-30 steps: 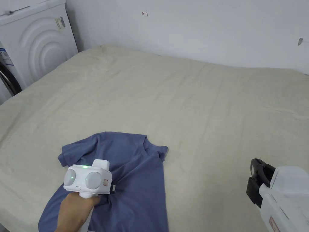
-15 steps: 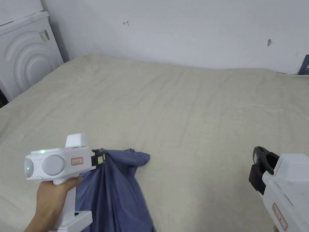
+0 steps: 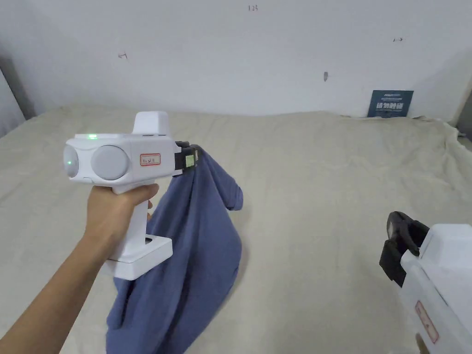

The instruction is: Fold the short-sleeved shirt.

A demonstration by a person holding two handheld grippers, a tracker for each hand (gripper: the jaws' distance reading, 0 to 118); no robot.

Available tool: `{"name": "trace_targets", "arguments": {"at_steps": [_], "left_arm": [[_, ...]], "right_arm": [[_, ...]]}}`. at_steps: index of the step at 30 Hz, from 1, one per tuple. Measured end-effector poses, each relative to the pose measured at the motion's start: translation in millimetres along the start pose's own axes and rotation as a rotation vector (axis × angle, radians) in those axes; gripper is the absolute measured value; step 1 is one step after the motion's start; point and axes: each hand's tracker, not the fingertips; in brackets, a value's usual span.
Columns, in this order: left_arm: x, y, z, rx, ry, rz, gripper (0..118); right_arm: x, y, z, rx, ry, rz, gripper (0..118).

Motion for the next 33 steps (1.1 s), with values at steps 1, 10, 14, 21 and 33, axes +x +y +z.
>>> {"name": "trace_targets", "arguments": {"at_steps": [1, 10, 14, 21, 33], "left_arm": [[11, 2, -6, 0.000, -0.018, -0.012, 0], [89, 2, -51, -0.019, -0.181, -0.057, 0], [96, -23, -67, -0.073, -0.222, -0.050, 0], [81, -104, -114, -0.294, -0.200, -0.002, 0], [62, -205, -169, -0.571, -0.062, 0.027, 0]], "right_arm": [[5, 2, 3, 0.005, -0.014, 0.004, 0], [44, 10, 25, 0.023, -0.115, 0.011, 0], [68, -6, 17, 0.013, -0.131, 0.013, 0], [65, -17, 11, -0.009, -0.124, 0.008, 0], [41, -23, 11, -0.043, -0.083, -0.005, 0]]}}
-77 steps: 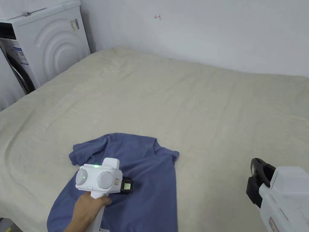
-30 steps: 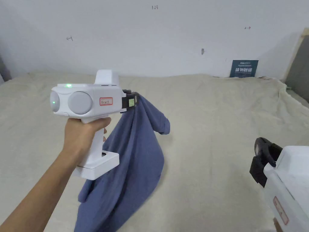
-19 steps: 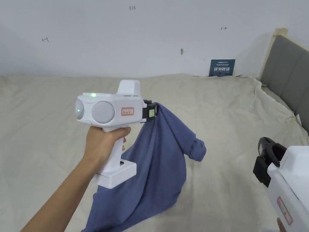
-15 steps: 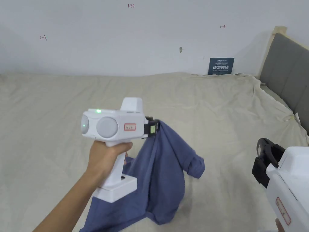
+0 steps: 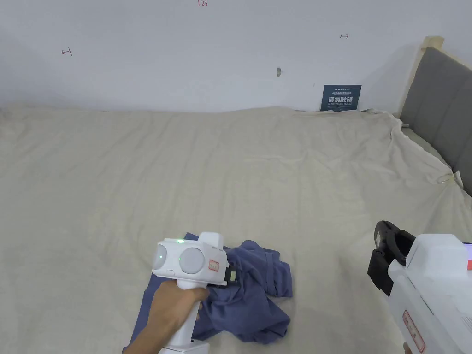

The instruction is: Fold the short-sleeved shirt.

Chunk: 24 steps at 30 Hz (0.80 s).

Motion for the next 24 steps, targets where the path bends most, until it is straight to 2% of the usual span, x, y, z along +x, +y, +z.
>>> {"name": "trace_targets", "arguments": {"at_steps": [4, 6, 8, 9, 10, 11, 12, 20, 24], "left_arm": [[6, -16, -19, -0.057, 0.046, -0.058, 2], [8, -18, -16, -0.028, 0.060, -0.074, 15], [10, -17, -6, -0.004, 0.048, -0.067, 43], [11, -16, 0, 0.007, 0.038, -0.064, 64], [12, -15, 7, 0.014, 0.036, -0.064, 90], [14, -13, 14, 0.023, 0.043, -0.066, 105], [17, -13, 25, 0.057, 0.075, -0.085, 112], [16, -19, 133, 0.462, 0.139, -0.169, 113], [5, -28, 172, 0.521, 0.200, -0.167, 114]], "right_arm": [[-2, 1, 2, -0.004, 0.010, 0.005, 0], [-4, 0, 3, -0.006, 0.012, 0.009, 0], [-4, 2, 5, -0.003, 0.013, 0.012, 0], [-4, 3, 6, -0.002, 0.012, 0.012, 0], [-4, 4, 6, 0.001, 0.012, 0.012, 0], [-4, 5, 7, 0.003, 0.012, 0.010, 0], [-4, 6, 8, 0.006, 0.012, 0.009, 0], [-7, 16, 9, 0.034, 0.012, -0.001, 0], [-10, 21, 8, 0.051, 0.018, -0.003, 0]]}}
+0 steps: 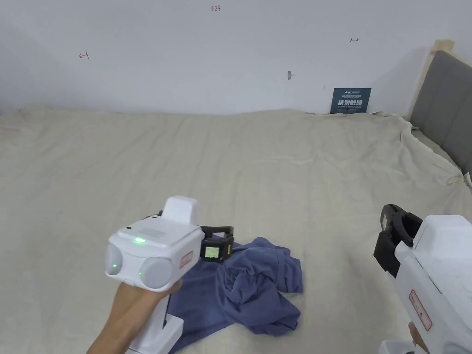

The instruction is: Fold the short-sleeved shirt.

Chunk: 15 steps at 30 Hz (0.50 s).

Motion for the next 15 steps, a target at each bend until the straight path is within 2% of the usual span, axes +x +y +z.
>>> {"name": "trace_targets", "arguments": {"at_steps": [5, 8, 12, 15], "left_arm": [[-21, -4, 37, 0.172, 0.124, 0.019, 110], [-28, -12, 51, 0.273, 0.201, -0.015, 96], [-35, -20, 61, 0.310, 0.233, -0.013, 61], [-38, -26, 66, 0.331, 0.238, 0.002, 22]], "right_arm": [[-4, 4, 0, 0.020, 0.004, 0.003, 0], [-5, 5, 0, 0.029, 0.006, 0.003, 0], [-7, 5, 0, 0.036, 0.005, 0.005, 0], [-4, -1, 0, 0.037, 0.006, 0.007, 0]]}}
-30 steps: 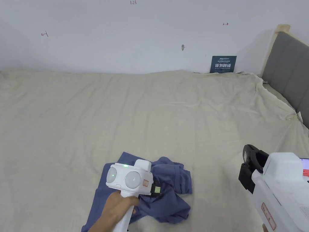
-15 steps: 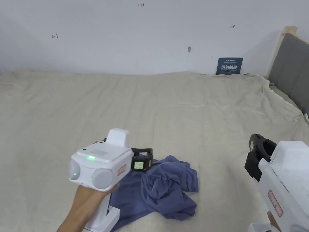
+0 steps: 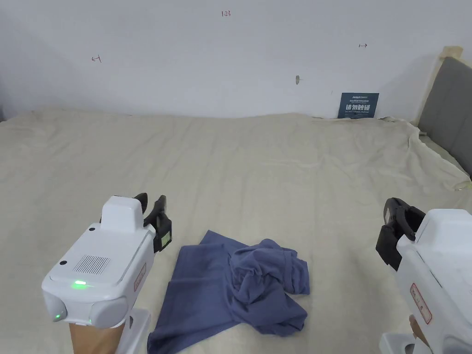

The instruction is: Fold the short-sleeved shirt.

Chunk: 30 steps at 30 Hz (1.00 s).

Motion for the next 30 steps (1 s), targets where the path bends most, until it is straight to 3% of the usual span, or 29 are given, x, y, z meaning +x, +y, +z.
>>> {"name": "trace_targets", "arguments": {"at_steps": [1, 4, 16, 24, 30], "left_arm": [[-2, -1, 0, 0.008, 0.000, 0.004, 11], [-6, -2, 1, 0.013, 0.013, 0.041, 0], [-9, -1, -2, -0.009, 0.003, 0.060, 0], [-7, -22, -18, -0.240, -0.020, 0.066, 0], [-7, -62, -31, -0.485, -0.052, 0.155, 0]], "right_arm": [[0, -1, 0, 0.001, 0.000, 0.000, 0], [-2, -2, 0, 0.002, 0.000, 0.000, 0], [-12, 1, 1, -0.001, 0.012, 0.003, 0], [-14, 2, 2, -0.008, 0.013, 0.005, 0], [-18, 1, 2, -0.020, 0.011, 0.006, 0]]}}
